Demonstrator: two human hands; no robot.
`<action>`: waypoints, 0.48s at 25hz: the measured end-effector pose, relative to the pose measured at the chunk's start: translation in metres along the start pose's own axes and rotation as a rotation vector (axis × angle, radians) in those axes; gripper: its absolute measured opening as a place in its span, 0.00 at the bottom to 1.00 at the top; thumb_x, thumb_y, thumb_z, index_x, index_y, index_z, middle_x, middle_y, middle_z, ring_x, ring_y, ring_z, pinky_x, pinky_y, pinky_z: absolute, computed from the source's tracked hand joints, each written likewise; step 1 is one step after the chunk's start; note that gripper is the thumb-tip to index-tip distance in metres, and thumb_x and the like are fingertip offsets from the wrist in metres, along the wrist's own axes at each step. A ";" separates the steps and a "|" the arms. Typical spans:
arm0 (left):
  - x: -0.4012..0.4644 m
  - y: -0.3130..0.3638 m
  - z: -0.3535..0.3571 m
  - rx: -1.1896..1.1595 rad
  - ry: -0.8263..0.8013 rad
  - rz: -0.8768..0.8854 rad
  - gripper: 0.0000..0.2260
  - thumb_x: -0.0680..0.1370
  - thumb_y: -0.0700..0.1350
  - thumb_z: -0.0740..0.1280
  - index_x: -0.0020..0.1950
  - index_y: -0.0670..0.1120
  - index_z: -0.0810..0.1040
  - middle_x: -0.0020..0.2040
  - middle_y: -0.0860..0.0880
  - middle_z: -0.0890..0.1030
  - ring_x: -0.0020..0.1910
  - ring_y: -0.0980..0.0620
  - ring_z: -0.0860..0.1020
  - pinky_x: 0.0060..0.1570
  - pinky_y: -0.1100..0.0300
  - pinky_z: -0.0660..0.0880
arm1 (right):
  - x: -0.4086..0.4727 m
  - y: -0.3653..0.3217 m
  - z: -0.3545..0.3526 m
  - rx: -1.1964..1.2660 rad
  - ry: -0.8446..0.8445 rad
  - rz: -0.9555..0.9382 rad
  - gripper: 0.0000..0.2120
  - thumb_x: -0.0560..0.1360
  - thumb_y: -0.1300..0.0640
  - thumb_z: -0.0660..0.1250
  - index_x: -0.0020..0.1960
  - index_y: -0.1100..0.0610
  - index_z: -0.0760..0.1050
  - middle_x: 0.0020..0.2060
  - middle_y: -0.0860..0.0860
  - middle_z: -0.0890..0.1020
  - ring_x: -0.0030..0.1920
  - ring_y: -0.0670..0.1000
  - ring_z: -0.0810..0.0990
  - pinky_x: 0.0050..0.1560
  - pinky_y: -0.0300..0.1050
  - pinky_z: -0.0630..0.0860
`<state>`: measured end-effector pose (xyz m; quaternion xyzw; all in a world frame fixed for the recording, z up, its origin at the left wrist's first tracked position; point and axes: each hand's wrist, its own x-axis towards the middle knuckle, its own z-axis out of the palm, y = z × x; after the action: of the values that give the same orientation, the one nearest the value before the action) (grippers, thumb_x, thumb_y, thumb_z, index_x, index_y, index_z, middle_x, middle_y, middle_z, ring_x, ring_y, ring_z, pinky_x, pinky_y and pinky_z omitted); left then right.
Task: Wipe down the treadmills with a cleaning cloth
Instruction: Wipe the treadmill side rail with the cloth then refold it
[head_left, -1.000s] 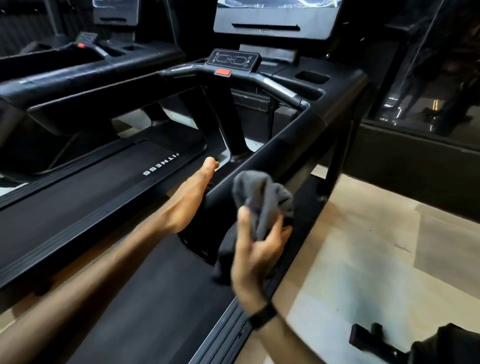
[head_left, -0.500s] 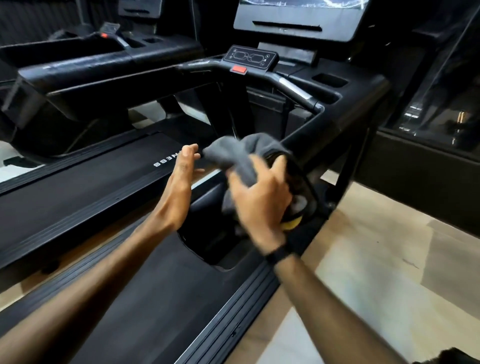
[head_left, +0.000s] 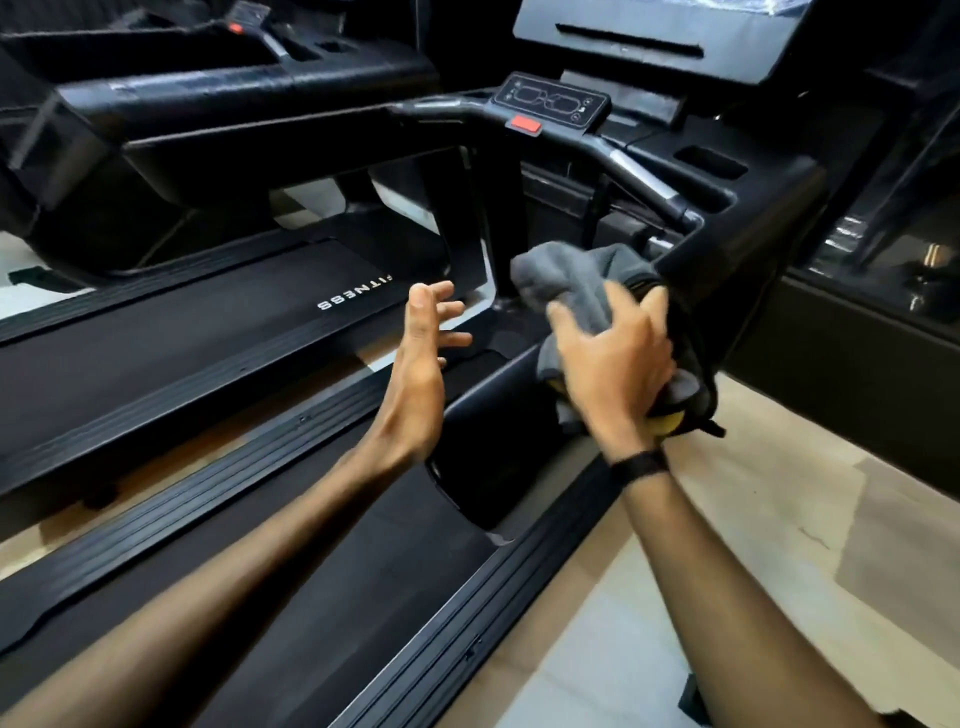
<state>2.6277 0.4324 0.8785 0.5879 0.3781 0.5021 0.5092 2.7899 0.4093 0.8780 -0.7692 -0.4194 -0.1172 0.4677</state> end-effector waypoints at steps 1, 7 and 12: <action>0.000 0.001 0.002 -0.051 -0.004 -0.008 0.32 0.77 0.65 0.42 0.70 0.50 0.70 0.63 0.49 0.79 0.59 0.50 0.80 0.65 0.47 0.72 | -0.032 -0.011 -0.001 0.029 0.023 -0.068 0.17 0.71 0.40 0.71 0.55 0.49 0.80 0.51 0.55 0.74 0.46 0.60 0.79 0.40 0.48 0.71; -0.001 -0.002 0.002 -0.390 0.098 -0.047 0.29 0.83 0.61 0.43 0.66 0.42 0.72 0.57 0.42 0.79 0.55 0.45 0.79 0.64 0.50 0.76 | -0.128 -0.023 -0.013 0.292 0.114 -0.188 0.18 0.73 0.46 0.75 0.56 0.57 0.83 0.49 0.55 0.74 0.52 0.53 0.79 0.52 0.47 0.77; -0.004 0.001 0.003 -0.290 0.145 -0.014 0.28 0.84 0.57 0.38 0.68 0.45 0.70 0.62 0.41 0.79 0.53 0.43 0.79 0.61 0.43 0.72 | -0.082 0.015 -0.022 0.240 0.060 -0.086 0.24 0.73 0.42 0.74 0.50 0.64 0.82 0.48 0.61 0.76 0.49 0.60 0.79 0.50 0.48 0.76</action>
<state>2.6297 0.4279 0.8789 0.4680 0.3415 0.5891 0.5634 2.7548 0.3443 0.8335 -0.6851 -0.4489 -0.1089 0.5633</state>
